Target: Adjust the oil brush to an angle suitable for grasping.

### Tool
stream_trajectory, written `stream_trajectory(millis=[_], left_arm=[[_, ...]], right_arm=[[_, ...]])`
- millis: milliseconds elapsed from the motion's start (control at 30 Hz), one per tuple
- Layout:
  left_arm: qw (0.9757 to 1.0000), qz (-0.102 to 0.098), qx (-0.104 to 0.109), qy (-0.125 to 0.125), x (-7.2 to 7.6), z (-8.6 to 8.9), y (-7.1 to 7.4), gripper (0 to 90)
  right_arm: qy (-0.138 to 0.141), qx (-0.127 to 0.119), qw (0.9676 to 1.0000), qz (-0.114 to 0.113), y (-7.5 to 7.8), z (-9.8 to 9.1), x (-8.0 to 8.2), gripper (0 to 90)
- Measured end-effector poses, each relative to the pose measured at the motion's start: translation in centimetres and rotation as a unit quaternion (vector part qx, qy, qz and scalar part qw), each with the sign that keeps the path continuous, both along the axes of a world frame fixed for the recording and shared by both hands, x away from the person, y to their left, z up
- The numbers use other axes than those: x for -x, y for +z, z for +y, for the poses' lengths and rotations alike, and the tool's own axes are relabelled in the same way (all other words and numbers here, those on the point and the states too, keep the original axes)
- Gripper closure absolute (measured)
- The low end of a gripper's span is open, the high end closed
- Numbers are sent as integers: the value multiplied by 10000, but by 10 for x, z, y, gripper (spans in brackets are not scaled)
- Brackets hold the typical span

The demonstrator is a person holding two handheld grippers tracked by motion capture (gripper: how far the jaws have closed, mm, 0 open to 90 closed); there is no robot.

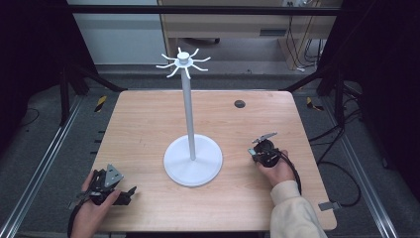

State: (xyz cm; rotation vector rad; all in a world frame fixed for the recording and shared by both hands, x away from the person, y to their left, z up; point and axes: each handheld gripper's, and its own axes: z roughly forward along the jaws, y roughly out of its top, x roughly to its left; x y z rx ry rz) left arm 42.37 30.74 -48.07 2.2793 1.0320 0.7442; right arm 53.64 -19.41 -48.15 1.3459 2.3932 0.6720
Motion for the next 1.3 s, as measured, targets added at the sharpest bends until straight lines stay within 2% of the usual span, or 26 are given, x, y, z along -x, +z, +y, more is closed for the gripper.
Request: stream_trajectory(millis=[100,300,567,667,767,800,1000,1067,1167,1300], left_arm=[[10000,-2,6,-2,0,0,0,34],[10000,-7,20,14,0,0,0,34],[10000,-6,18,11,0,0,0,34],[10000,-8,38,16,0,0,0,34],[10000,-13,36,15,0,1,0,34],[10000,-13,36,14,0,0,0,34],[10000,-16,31,9,0,1,1,33],[10000,-17,40,19,0,1,1,34],[10000,-21,34,10,0,1,1,33],[10000,-22,19,-3,0,0,1,34]], right_arm=[[-115,114,9999,-49,0,-2,-1,900],[-442,100,9989,-85,0,-11,-5,900],[-577,41,9983,-84,1,-18,-6,900],[-568,-48,9984,-62,8,-20,-3,900],[-637,21,9979,-95,20,-27,6,885],[-637,21,9979,-95,20,-27,6,885],[-780,25,9967,228,25,-35,15,800],[-812,88,9964,231,26,-35,18,767],[-812,106,9961,336,29,-35,19,703],[-743,242,9958,479,28,-34,19,663]])
